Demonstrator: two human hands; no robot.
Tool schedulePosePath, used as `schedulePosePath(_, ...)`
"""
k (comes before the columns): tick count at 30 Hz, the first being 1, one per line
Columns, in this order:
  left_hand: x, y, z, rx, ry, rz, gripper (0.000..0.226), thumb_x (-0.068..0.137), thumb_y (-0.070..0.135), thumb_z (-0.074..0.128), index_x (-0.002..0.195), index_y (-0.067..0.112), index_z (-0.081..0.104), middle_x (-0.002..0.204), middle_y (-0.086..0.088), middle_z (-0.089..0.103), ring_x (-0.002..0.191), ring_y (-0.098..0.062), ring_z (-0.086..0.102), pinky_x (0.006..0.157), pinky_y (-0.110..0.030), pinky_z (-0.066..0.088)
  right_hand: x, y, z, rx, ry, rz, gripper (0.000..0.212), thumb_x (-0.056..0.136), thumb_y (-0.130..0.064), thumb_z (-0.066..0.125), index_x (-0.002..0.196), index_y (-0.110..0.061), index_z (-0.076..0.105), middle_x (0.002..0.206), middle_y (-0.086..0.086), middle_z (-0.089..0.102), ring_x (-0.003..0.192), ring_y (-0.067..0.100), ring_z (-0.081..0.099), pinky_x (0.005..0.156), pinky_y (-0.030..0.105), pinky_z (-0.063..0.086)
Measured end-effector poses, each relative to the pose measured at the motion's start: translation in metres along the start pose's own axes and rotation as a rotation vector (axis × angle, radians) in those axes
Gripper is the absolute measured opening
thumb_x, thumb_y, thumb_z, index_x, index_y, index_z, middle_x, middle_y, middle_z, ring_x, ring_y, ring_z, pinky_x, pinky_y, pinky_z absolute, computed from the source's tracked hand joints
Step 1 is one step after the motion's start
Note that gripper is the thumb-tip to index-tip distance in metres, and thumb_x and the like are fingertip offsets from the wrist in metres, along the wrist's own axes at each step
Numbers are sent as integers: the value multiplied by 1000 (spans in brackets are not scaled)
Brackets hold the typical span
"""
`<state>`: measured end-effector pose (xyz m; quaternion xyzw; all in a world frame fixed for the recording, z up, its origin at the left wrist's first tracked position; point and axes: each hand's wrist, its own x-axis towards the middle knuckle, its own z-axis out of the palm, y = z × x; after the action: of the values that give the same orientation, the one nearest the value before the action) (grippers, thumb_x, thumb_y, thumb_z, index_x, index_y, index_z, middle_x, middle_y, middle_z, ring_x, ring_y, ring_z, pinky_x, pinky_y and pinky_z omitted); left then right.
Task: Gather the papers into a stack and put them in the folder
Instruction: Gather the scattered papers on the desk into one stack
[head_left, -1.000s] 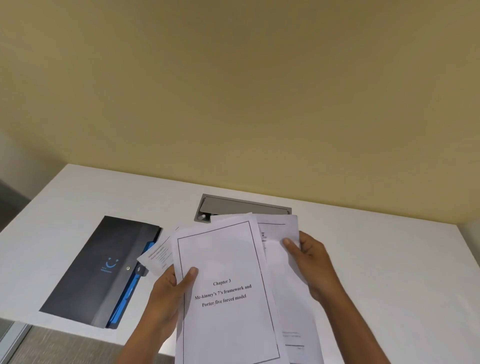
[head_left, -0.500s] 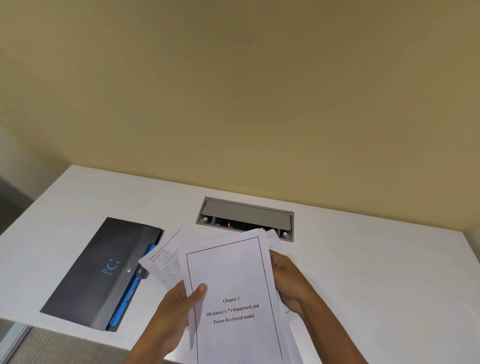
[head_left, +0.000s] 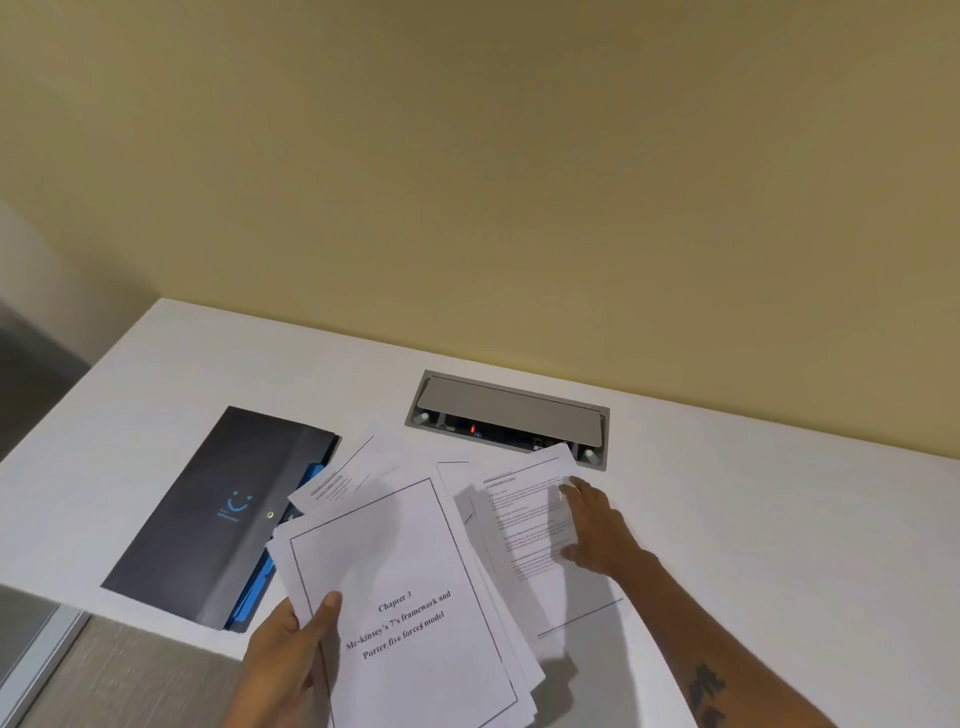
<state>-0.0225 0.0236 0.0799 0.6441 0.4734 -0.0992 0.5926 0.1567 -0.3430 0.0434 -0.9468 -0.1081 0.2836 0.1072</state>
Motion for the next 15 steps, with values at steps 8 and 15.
schedulePosePath(8, -6, -5, -9, 81, 43, -7, 18, 94, 41, 72, 108, 30, 72, 98, 0, 83, 96, -32, 76, 85, -49, 61, 46, 2, -31, -156, -64, -16, 118, 81, -36, 90, 167, -17, 12, 177, 4, 2, 162, 37, 11, 125, 57, 33)
schedulePosePath(15, -9, 0, -3, 32, 57, -33, 13, 93, 38, 72, 104, 33, 68, 99, -2, 79, 93, -33, 72, 72, -43, 58, 54, 7, -31, -124, -70, 17, 121, 80, -39, 90, 168, -26, 9, 177, 3, 10, 163, 36, 8, 128, 60, 25)
